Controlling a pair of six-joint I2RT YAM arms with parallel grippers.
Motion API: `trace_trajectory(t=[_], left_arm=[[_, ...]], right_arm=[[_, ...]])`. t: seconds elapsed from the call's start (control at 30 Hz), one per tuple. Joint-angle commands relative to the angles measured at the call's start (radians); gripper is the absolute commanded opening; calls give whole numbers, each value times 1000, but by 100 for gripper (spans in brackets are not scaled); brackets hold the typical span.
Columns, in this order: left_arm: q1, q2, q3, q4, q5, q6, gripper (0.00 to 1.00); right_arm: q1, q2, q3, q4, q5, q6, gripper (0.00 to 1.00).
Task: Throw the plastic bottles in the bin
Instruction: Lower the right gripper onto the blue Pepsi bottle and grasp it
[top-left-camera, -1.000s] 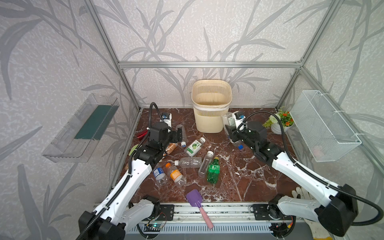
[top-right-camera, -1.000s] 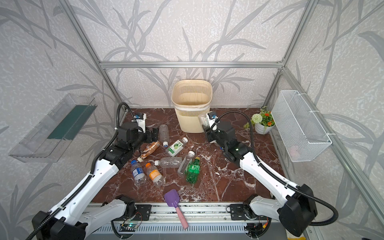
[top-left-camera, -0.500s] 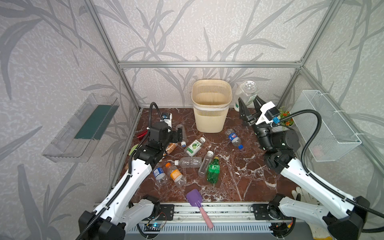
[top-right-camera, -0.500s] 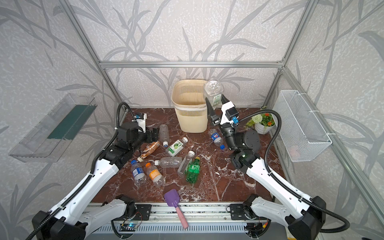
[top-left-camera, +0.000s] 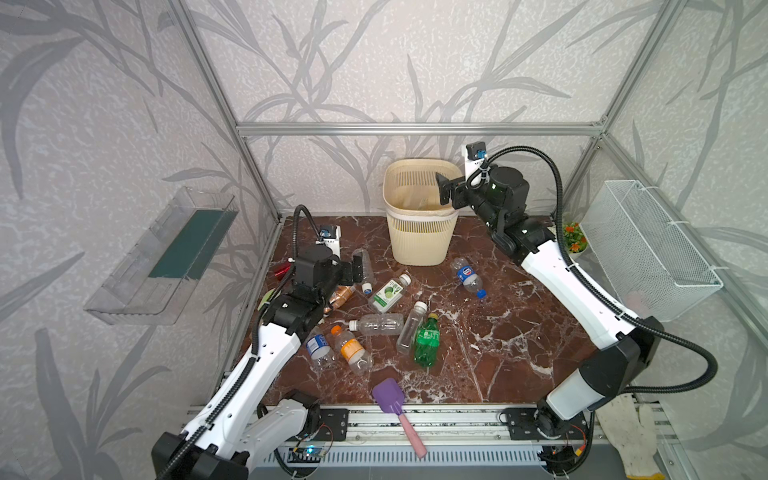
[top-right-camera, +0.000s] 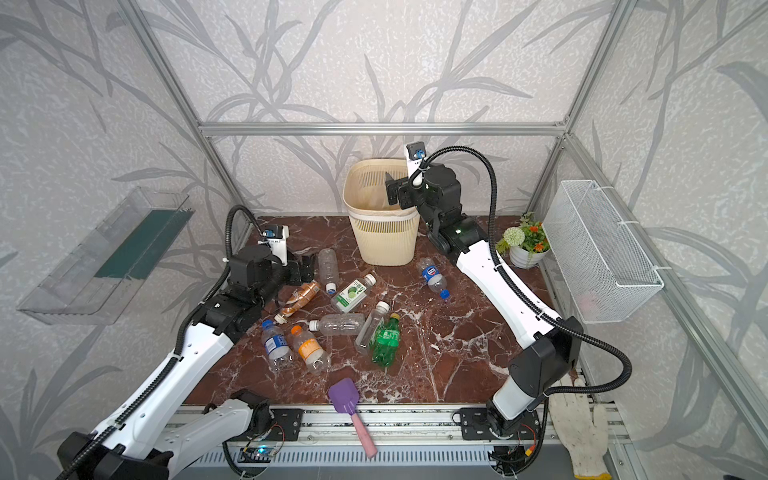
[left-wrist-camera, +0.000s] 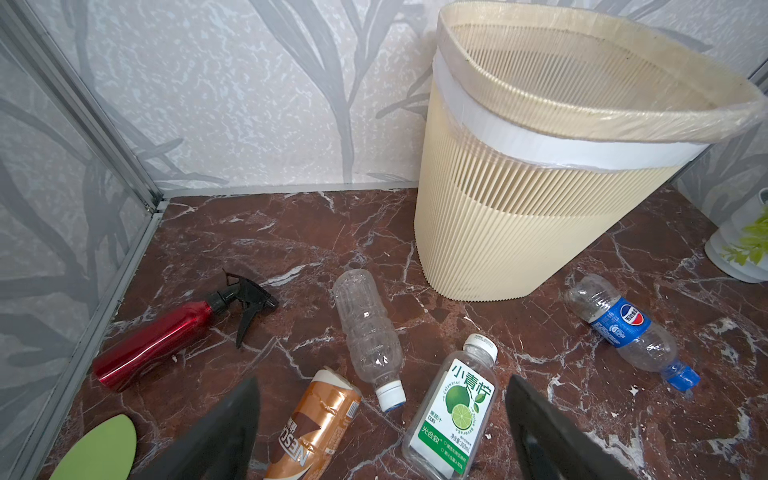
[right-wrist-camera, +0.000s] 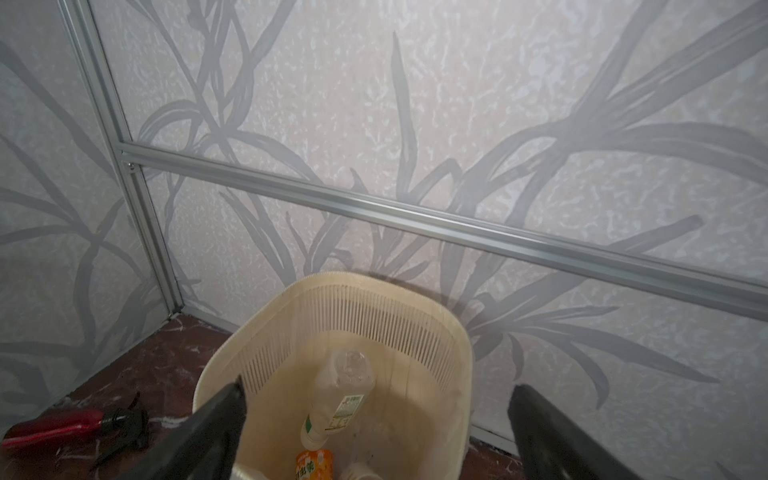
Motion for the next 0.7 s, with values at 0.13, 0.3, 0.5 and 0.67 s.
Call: trace_trajectory(t=[0.13,0.3,0.5,0.67], left_arm=[[3,12,3,0,15,15,91],[3,-2,-2,-4,-9,18,91],[2,4,-3,1,9,16,91],[3,30,9,-6,46,20,91]], right_arm=[[4,-200,-89,105,55,-8,99],[-13,-253,-237,13,106,14,99],[-208,-258,-494,-213,-115,184,100],[-266,-187,-616,-267,-207,168,100]])
